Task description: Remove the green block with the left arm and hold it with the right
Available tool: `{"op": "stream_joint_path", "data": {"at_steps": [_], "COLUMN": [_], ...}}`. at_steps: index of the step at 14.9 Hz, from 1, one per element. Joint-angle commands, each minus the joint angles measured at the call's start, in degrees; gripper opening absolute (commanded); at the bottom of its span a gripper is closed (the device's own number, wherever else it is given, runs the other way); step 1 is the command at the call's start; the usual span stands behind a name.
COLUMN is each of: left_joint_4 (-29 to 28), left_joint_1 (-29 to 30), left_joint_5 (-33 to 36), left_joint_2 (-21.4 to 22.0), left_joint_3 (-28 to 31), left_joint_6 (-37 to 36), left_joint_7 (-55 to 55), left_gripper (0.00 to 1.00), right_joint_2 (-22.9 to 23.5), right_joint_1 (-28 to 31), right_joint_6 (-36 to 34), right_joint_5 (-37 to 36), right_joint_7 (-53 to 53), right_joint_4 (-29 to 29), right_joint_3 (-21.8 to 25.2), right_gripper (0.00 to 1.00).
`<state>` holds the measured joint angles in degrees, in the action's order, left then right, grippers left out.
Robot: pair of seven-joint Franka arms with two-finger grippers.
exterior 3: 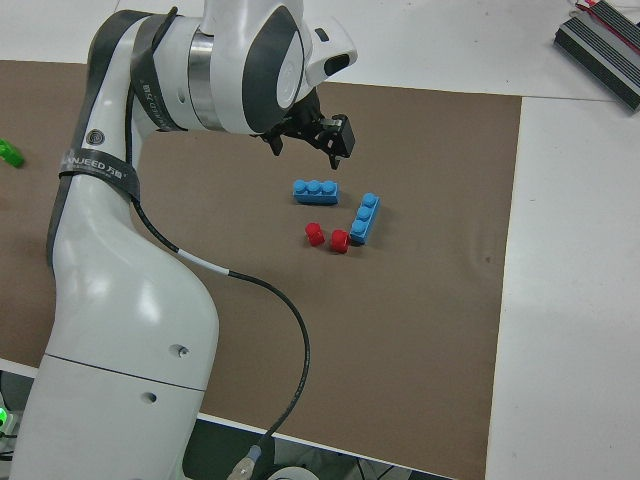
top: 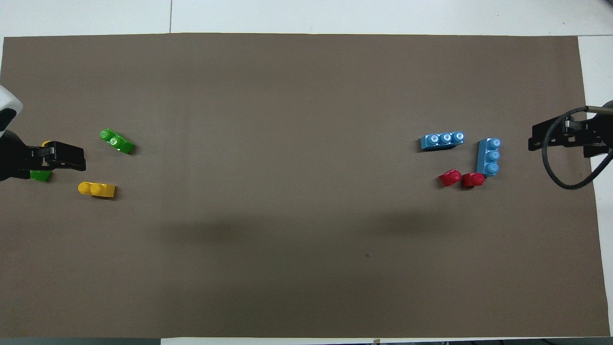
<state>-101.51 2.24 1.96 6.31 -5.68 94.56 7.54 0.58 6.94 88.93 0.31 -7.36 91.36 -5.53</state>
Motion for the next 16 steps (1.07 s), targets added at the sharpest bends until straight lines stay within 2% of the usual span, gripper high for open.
{"op": "stream_joint_path", "data": {"at_steps": [1, 8, 16], "left_joint_4": [-0.35, 1.93, 1.06], "left_joint_1": [-0.74, -0.48, -0.66], "left_joint_5": [-0.91, -0.99, -2.39], "left_joint_2": [0.98, 0.81, 1.86], "left_joint_3": [0.41, 0.76, 0.85], "left_joint_6": [-1.4, -1.14, -1.49], "left_joint_7": [-2.53, -5.61, -5.61], "left_gripper": [1.0, 1.0, 1.0], "right_joint_2": [0.56, 0.48, 0.48], "right_joint_1": [0.27, 0.62, 0.71], "right_joint_6": [-0.86, -0.77, -0.6], "right_joint_5": [-1.28, -1.37, -2.07], "right_joint_7": [1.2, 1.47, 4.81], "right_joint_4": [-1.09, -1.09, -1.09], "right_joint_3": [-0.27, -0.27, -0.27], "right_gripper": [1.0, 1.0, 1.0]}}
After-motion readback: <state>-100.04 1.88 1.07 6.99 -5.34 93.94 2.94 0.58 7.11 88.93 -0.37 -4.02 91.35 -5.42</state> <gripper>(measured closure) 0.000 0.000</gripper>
